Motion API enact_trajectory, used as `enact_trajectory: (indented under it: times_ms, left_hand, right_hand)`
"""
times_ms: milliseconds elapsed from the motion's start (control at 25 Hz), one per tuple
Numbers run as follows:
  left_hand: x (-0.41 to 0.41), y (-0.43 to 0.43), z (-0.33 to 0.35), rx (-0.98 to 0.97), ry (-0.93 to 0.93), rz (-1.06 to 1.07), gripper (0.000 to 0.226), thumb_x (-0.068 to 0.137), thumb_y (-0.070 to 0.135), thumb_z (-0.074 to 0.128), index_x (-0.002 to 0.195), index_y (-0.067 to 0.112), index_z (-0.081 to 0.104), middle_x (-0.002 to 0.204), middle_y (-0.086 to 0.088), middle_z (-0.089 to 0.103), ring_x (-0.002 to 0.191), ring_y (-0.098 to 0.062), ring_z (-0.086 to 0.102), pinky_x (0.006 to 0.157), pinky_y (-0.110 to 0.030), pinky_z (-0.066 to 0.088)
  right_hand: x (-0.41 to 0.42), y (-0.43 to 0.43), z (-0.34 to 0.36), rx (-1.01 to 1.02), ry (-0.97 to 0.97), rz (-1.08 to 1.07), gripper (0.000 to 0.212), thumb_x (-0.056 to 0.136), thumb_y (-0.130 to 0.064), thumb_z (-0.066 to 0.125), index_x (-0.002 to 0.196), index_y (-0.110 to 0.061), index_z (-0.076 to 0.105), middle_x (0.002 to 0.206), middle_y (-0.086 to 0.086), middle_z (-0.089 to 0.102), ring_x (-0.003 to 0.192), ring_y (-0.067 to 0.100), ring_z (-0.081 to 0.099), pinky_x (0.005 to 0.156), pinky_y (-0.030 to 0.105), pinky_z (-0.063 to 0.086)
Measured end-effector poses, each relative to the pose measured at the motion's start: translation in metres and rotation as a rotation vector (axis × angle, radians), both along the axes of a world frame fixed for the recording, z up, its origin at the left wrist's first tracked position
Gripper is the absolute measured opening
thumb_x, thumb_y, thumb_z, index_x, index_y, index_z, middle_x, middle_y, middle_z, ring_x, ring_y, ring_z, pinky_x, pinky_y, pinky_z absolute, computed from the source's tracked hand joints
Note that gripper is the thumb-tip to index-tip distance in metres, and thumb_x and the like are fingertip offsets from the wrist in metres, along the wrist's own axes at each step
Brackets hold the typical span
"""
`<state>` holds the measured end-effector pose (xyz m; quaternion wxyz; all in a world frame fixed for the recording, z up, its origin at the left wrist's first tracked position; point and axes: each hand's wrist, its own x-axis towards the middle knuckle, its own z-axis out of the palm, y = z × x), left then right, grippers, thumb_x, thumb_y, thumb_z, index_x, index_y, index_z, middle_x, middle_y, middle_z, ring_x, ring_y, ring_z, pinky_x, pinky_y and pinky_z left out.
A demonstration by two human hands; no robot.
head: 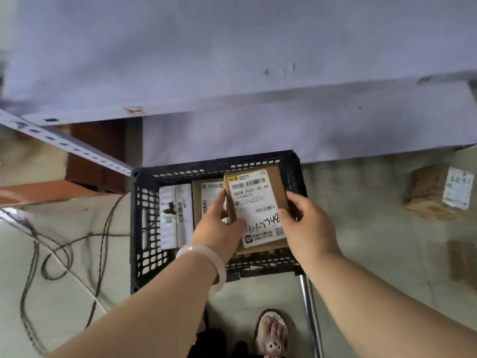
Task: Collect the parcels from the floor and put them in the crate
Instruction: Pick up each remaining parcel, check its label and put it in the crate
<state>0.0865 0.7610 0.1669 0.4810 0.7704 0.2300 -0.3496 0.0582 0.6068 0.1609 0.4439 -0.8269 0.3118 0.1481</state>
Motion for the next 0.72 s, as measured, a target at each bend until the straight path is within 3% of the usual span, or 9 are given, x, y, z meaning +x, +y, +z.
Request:
enact_trajectory:
  times_ms: [120, 280, 400, 480, 600, 720]
  left_hand:
    - [0.009, -0.005, -0.069, 0.028, -0.008, -0.077, 0.077, 0.087, 0.012, 0.062, 0.143, 0.047, 0.022, 0.098, 0.023, 0.055, 0.076, -0.009, 0.068, 0.054, -0.019, 0.054]
    - [0.025, -0.007, -0.147, 0.101, -0.026, -0.11, 0.067, 0.087, 0.016, 0.064, 0.141, 0.034, 0.03, 0.121, 0.01, 0.057, 0.083, -0.007, 0.062, 0.067, -0.024, 0.058]
    - [0.039, -0.008, -0.184, 0.198, -0.077, -0.183, 0.069, 0.087, 0.016, 0.061, 0.144, 0.034, 0.028, 0.13, 0.002, 0.045, 0.088, -0.015, 0.059, 0.067, -0.023, 0.053]
    - [0.046, -0.006, -0.197, 0.23, -0.082, -0.215, 0.069, 0.088, 0.016, 0.059, 0.146, 0.034, 0.027, 0.134, 0.0, 0.037, 0.094, -0.019, 0.059, 0.075, -0.031, 0.056]
    - [0.05, -0.006, -0.208, 0.237, -0.032, -0.266, 0.068, 0.09, 0.017, 0.054, 0.149, 0.031, 0.023, 0.138, -0.001, 0.028, 0.092, -0.018, 0.055, 0.083, -0.031, 0.055]
    - [0.047, -0.009, -0.21, 0.236, -0.02, -0.346, 0.073, 0.091, 0.021, 0.049, 0.152, 0.027, 0.01, 0.149, -0.001, 0.022, 0.115, -0.021, 0.049, 0.096, -0.031, 0.048]
  right_hand:
    - [0.01, 0.006, -0.058, -0.008, 0.033, -0.009, 0.049, 0.094, -0.025, 0.055, 0.142, -0.028, 0.043, 0.137, -0.008, 0.05, 0.114, 0.006, 0.052, 0.089, 0.016, 0.039]
    - [0.031, 0.005, -0.134, -0.01, 0.063, -0.045, 0.049, 0.096, -0.027, 0.051, 0.143, -0.033, 0.04, 0.141, -0.006, 0.048, 0.12, 0.013, 0.053, 0.095, 0.024, 0.046]
    - [0.043, 0.01, -0.175, 0.019, 0.118, -0.08, 0.05, 0.096, -0.028, 0.048, 0.144, -0.038, 0.036, 0.141, -0.005, 0.046, 0.108, 0.012, 0.057, 0.074, 0.023, 0.053]
    - [0.046, 0.015, -0.191, 0.073, 0.176, -0.084, 0.052, 0.097, -0.027, 0.046, 0.145, -0.041, 0.031, 0.14, -0.006, 0.045, 0.096, 0.008, 0.057, 0.058, 0.015, 0.046]
    - [0.047, 0.017, -0.204, 0.118, 0.227, -0.08, 0.056, 0.097, -0.024, 0.043, 0.146, -0.046, 0.025, 0.141, -0.005, 0.044, 0.086, 0.005, 0.055, 0.052, 0.014, 0.043]
    - [0.05, 0.017, -0.202, 0.166, 0.27, -0.072, 0.061, 0.097, -0.02, 0.042, 0.147, -0.047, 0.021, 0.142, -0.004, 0.044, 0.071, 0.006, 0.056, 0.041, 0.012, 0.043]
